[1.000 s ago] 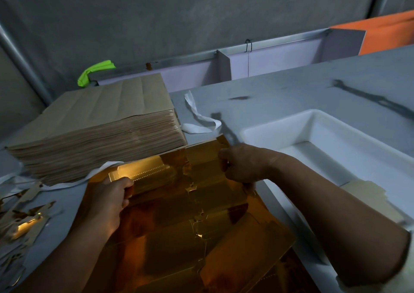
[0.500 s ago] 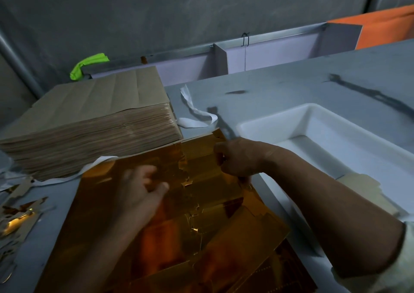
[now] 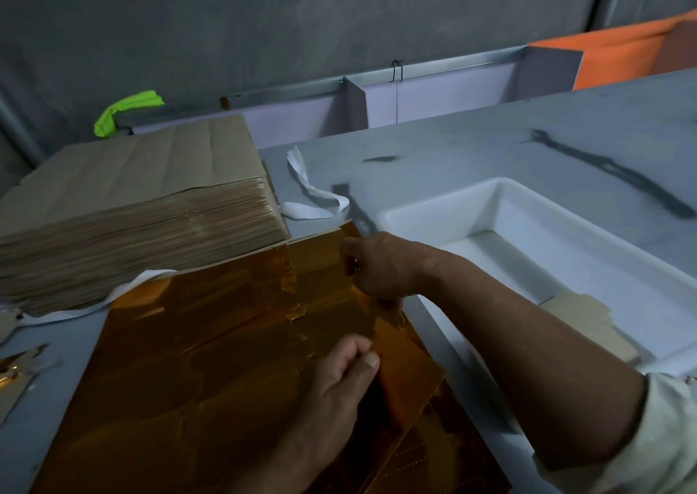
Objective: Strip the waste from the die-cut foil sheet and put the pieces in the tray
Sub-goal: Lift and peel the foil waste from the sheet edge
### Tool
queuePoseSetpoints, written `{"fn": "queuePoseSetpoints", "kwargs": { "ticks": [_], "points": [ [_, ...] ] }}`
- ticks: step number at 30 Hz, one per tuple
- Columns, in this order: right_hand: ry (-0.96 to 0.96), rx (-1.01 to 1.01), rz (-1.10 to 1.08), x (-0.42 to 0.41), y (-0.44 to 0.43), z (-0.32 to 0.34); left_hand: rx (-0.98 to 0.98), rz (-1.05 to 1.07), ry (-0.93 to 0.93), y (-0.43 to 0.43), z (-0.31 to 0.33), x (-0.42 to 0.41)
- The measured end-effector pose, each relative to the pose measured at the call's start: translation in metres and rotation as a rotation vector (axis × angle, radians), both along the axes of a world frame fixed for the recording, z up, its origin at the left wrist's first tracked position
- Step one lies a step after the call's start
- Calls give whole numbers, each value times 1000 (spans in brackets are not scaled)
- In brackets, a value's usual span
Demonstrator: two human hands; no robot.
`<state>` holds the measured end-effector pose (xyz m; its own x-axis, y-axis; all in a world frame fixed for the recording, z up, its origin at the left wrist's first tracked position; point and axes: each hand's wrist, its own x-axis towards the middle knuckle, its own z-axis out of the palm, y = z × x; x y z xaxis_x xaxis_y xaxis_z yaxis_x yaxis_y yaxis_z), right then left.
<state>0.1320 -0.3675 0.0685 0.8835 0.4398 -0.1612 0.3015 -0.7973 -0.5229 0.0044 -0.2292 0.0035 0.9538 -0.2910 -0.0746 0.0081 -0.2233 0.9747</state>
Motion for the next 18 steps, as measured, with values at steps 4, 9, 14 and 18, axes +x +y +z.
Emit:
{"fn": "queuePoseSetpoints", "kwargs": {
  "ticks": [4,9,14,18],
  "points": [
    [-3,13,-4,0,0,-2,-24,92,-65,-1,-6,-5],
    [-22,50,-31,-1,-1,-1,-15,114,-118,-2,-9,-8],
    [-108,68,-103,1,-2,1,87,79,-132,1,-12,-8],
    [-98,52,-86,1,-1,0,60,101,-155,2,-11,-7]
  ]
}}
